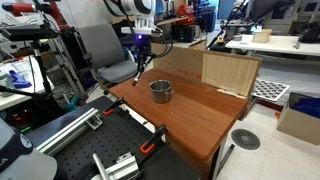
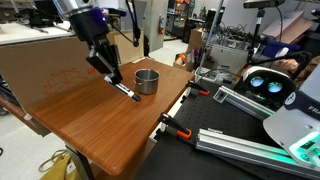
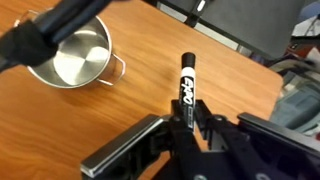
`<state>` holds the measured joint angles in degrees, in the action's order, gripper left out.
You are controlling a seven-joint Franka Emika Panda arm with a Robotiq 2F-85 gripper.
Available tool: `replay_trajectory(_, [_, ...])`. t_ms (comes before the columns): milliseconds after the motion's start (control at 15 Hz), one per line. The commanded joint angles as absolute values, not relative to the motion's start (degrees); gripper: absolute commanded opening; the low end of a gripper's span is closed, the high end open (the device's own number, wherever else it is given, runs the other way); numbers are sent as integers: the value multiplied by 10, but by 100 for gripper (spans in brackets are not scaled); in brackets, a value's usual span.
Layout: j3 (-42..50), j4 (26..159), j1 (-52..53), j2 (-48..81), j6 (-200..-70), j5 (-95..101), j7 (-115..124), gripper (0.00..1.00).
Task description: Remove the marker from the pot and put it on the table
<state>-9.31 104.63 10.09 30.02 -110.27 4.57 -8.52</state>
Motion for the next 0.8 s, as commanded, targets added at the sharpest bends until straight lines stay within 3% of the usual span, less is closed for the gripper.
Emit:
replay_trajectory(0, [-85, 988, 109, 347, -1053, 51, -67, 5])
replay_trajectory(733, [-61, 882, 125, 452, -1005, 71, -8, 5])
